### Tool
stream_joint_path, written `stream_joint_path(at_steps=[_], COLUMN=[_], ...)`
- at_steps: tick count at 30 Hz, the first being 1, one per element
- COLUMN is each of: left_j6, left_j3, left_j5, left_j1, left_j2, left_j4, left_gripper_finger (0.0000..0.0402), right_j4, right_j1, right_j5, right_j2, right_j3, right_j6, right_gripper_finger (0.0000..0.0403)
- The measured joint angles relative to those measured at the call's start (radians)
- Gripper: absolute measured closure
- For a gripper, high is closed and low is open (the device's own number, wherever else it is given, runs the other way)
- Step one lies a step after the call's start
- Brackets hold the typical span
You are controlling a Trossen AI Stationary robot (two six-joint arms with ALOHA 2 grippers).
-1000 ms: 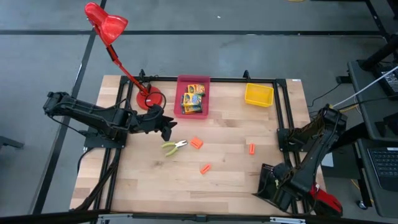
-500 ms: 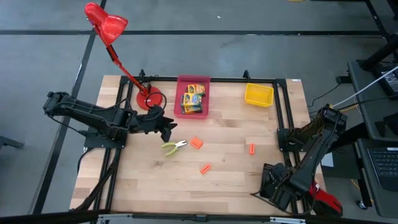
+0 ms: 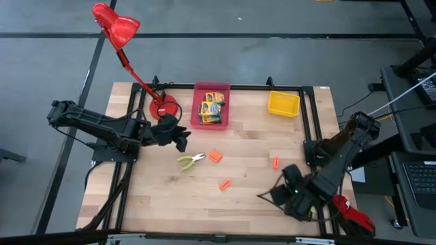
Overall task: Pick & Place School Supplies
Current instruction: Put the green puncher into the black bin
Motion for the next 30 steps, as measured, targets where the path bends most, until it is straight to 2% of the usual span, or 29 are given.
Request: stream_joint_path(at_steps=[4,9,12,15,18,23,26,30], left_j6=[-0.108,-0.114,-0.146,-0.295,-0.337,-0.316,-0.291,-0.172], left_j3=[0.0,-0.001,-0.01,-0.052,-0.092,-0.14,-0.146,-0.146], left_j5=[-0.02,0.154,0.271,0.289,0.303,0.354,0.361,0.345], left_j1=[-0.002,-0.027,-0.056,-0.081,-0.084,-0.081,-0.069,-0.064], left_j2=[-0.007,0.005,0.027,0.069,0.123,0.226,0.279,0.323], left_j4=[-0.188,-0.325,-0.315,-0.328,-0.278,-0.136,-0.106,-0.049], left_gripper_finger=[0.0258,0.0258,0.0258,0.0258,0.0258,0.0258,0.0258,0.0258], right_j4=[0.028,0.03,0.03,0.031,0.031,0.031,0.031,0.033], right_j1=[-0.094,-0.203,-0.255,-0.293,-0.315,-0.321,-0.321,-0.32], right_j5=[0.089,0.185,0.258,0.335,0.362,0.349,0.333,0.327], right_j2=[0.0,-0.001,-0.007,-0.007,-0.007,-0.007,-0.007,-0.007], right_j3=[0.045,0.094,0.129,0.16,0.178,0.183,0.183,0.183], right_j6=[-0.198,-0.409,-0.514,-0.6,-0.637,-0.669,-0.669,-0.662], right_gripper_finger=[0.024,0.0244,0.0244,0.0244,0.0244,0.0244,0.0244,0.0244])
